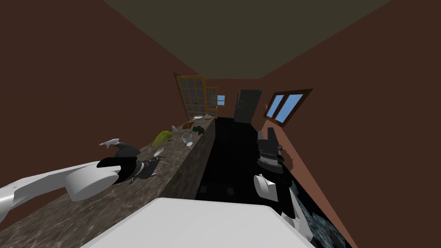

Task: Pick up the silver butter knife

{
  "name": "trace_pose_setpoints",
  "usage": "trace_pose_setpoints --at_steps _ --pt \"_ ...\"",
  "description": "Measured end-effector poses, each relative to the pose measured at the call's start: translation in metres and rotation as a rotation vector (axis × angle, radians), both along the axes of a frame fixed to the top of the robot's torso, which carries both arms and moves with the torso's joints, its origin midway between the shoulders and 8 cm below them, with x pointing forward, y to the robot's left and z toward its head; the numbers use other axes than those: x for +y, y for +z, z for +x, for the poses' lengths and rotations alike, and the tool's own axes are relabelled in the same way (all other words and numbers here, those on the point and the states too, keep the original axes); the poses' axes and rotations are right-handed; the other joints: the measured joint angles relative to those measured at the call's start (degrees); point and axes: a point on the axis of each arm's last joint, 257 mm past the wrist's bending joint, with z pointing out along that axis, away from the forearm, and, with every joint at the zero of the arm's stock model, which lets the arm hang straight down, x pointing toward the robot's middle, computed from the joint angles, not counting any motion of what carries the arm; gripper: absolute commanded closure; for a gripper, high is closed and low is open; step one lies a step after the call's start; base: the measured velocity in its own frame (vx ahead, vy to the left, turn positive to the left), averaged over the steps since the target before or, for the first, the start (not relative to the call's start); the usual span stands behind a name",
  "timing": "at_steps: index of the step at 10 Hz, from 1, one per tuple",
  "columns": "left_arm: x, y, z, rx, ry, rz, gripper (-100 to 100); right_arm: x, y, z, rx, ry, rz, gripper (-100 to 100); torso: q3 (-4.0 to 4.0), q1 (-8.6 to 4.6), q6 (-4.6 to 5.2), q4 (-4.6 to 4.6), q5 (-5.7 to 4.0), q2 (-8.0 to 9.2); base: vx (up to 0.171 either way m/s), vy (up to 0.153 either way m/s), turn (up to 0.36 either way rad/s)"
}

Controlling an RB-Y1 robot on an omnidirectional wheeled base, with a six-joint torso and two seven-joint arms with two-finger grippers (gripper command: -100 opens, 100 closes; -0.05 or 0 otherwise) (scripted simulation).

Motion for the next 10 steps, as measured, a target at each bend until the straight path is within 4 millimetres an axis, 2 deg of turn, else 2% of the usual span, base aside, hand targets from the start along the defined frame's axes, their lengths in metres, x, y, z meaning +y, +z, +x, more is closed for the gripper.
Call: trace_pose_setpoints --at_steps 2,8,9,10 --pt "0.01 -0.002 -0.011 0.06 0.002 0.025 -100 0.0 0.0 0.0 0.0 0.0 0.0 0 -0.01 0.03 0.04 0.0 0.0 -0.01 0.007 0.088 -0.193" --pt "0.034 -0.004 -0.039 0.2 0.005 0.089 -100 0.0 0.0 0.0 0.0 0.0 0.0 0 -0.04 0.0 0.0 -0.01 0.01 -0.07 0.014 0.064 -0.088" --pt "0.034 -0.004 -0.039 0.202 0.005 0.09 0 0.0 0.0 0.0 0.0 0.0 0.0 0 -0.02 -0.13 -0.02 0.0 -0.01 -0.03 0.002 0.006 0.001" --pt "0.034 -0.004 -0.039 0.202 0.005 0.09 -100 0.0 0.0 0.0 0.0 0.0 0.0 0 0.0 -0.22 -0.02 0.0 -0.04 0.0 0.007 -0.015 -0.072"
